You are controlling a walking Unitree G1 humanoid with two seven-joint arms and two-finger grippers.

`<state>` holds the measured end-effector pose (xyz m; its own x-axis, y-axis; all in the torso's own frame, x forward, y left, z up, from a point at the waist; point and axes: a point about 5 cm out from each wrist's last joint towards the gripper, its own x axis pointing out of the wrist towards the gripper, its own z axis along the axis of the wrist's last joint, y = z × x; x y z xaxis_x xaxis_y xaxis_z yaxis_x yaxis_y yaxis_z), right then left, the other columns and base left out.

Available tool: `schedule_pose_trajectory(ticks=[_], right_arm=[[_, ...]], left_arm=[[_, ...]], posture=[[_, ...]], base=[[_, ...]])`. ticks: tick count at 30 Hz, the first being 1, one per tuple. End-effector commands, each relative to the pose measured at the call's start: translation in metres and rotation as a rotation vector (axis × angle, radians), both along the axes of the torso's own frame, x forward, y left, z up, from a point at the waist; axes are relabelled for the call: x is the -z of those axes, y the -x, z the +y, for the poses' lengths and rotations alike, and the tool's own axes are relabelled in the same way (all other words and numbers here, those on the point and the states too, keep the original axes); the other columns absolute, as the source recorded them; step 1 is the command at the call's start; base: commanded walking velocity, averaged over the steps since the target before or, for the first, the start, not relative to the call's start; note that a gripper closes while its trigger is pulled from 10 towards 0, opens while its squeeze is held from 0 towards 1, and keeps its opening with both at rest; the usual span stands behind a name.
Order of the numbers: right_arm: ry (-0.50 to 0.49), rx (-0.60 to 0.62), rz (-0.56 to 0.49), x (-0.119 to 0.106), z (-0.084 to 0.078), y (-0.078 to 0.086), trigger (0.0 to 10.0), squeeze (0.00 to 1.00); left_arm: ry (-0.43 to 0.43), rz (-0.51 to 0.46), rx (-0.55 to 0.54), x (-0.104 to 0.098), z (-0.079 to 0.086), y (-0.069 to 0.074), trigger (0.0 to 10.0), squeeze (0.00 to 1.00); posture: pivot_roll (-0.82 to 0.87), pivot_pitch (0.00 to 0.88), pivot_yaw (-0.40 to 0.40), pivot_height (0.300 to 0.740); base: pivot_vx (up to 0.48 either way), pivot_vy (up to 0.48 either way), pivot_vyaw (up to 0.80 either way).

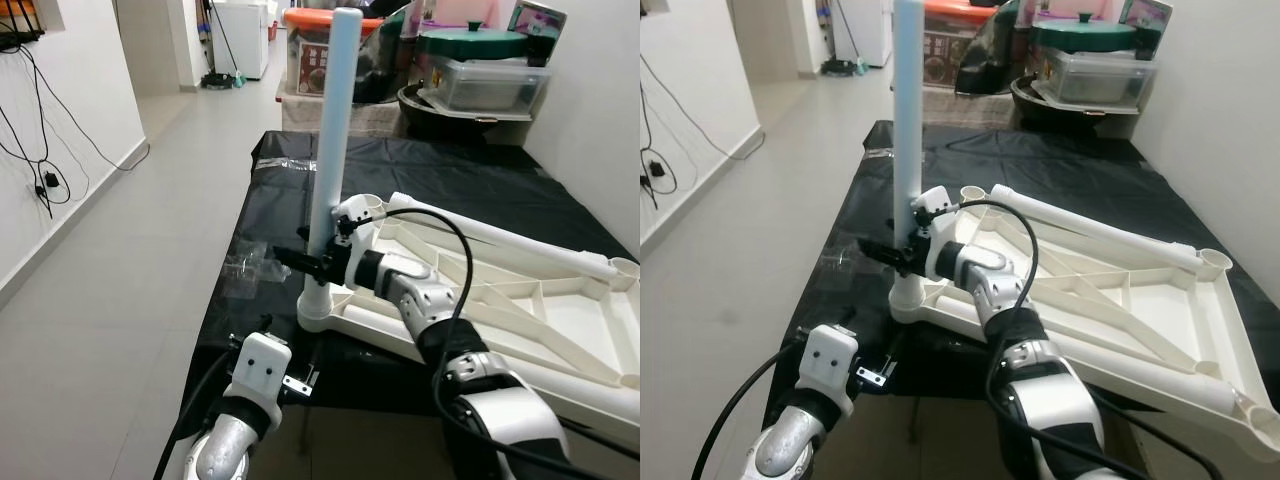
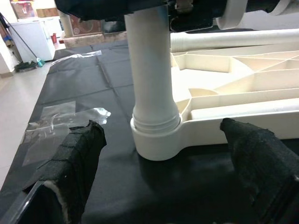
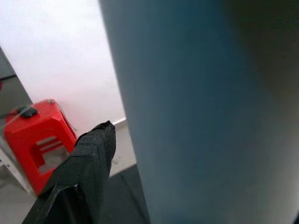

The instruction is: Building children table

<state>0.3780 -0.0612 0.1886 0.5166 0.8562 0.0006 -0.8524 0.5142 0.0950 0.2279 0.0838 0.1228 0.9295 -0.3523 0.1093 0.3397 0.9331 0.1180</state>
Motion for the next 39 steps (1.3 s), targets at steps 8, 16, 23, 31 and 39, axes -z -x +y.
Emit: schedule_pose_trajectory(ticks=[8, 16, 23, 31, 39], right_arm=[[-0.019, 0.12, -0.009, 0.022, 0.006, 0.005, 0.0, 0.0], [0.025, 0.923, -0.013, 0.026, -0.035, -0.01, 0.0, 0.0], [-0.038, 1.173, 0.014, 0.018, -0.042, -0.006, 0.0, 0.0], [-0.107, 1.088, -0.009, 0.005, -0.002, 0.0, 10.0, 0.09], [-0.139, 0.823, -0.047, 0.011, 0.004, 0.005, 10.0, 0.0]], left_arm=[[-0.002, 0.021, -0.002, 0.003, 0.0, 0.001, 10.0, 0.0], [-0.002, 0.022, -0.001, 0.003, 0.0, 0.001, 10.0, 0.0], [-0.005, 0.022, 0.0, 0.003, 0.0, 0.001, 10.0, 0.0], [-0.005, 0.021, -0.004, 0.002, 0.0, 0.0, 10.0, 0.0], [-0.001, 0.024, -0.001, 0.002, 0.0, 0.0, 10.0, 0.0]], posture=[[0.06, 0.0, -0.092, 0.74], [0.05, 0.0, -0.085, 0.74], [0.05, 0.0, -0.088, 0.74], [0.05, 0.0, -0.091, 0.74], [0.05, 0.0, -0.087, 0.74]], base=[[0.0, 0.0, 0.0], [0.0, 0.0, 0.0], [0.0, 0.0, 0.0], [0.0, 0.0, 0.0], [0.0, 0.0, 0.0]])
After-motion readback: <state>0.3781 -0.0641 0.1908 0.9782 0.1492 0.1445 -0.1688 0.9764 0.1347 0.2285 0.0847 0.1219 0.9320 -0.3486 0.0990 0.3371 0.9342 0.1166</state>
